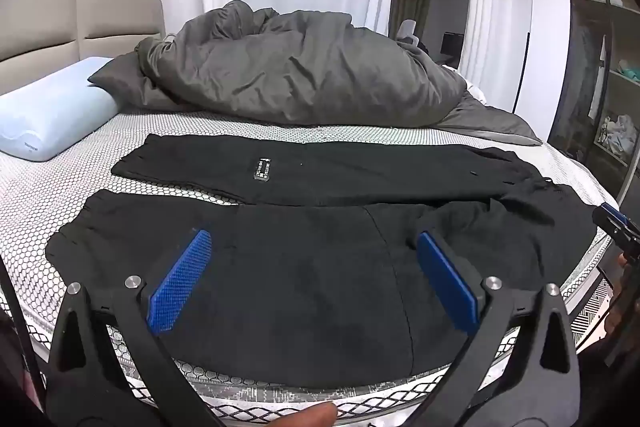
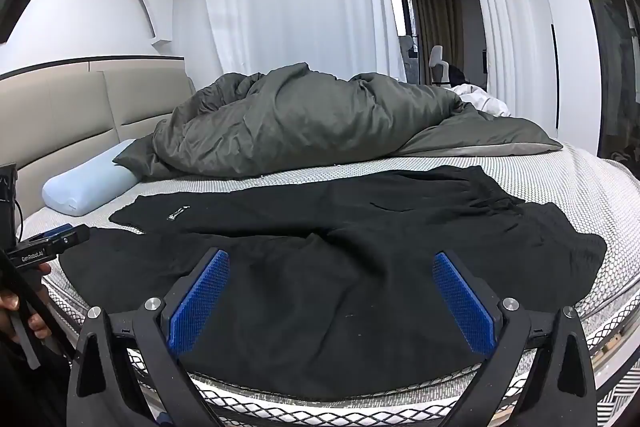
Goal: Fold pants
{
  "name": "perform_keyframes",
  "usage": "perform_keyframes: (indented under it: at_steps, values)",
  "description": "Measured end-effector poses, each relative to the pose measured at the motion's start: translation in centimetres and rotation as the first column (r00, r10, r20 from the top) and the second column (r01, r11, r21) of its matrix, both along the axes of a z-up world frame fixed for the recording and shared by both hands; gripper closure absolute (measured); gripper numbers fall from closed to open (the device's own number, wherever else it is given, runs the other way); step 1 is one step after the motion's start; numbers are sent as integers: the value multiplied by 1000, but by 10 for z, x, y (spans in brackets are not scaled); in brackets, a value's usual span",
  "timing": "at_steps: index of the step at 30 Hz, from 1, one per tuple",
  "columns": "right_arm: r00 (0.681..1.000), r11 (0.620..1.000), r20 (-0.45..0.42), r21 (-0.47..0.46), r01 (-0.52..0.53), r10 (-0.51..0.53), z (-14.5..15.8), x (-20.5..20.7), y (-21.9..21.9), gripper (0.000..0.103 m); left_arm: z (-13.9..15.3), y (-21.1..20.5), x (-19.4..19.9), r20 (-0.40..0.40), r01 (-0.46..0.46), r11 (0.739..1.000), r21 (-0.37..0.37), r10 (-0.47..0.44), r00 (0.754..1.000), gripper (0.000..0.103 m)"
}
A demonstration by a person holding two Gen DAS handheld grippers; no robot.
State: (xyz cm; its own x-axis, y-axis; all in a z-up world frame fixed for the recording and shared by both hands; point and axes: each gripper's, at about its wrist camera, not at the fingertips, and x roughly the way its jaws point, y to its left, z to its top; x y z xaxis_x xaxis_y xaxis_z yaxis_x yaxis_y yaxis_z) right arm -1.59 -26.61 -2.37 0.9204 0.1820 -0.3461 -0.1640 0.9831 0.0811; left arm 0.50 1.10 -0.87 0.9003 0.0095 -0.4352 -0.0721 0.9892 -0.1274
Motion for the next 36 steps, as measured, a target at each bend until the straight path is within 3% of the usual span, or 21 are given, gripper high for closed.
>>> perform_keyframes:
  at_steps: [36]
  values:
    - [1000,1000,5,10,6,-6,3,-3,-4,0,6,-7,-3,-4,2,1000,16,-2,1000,1]
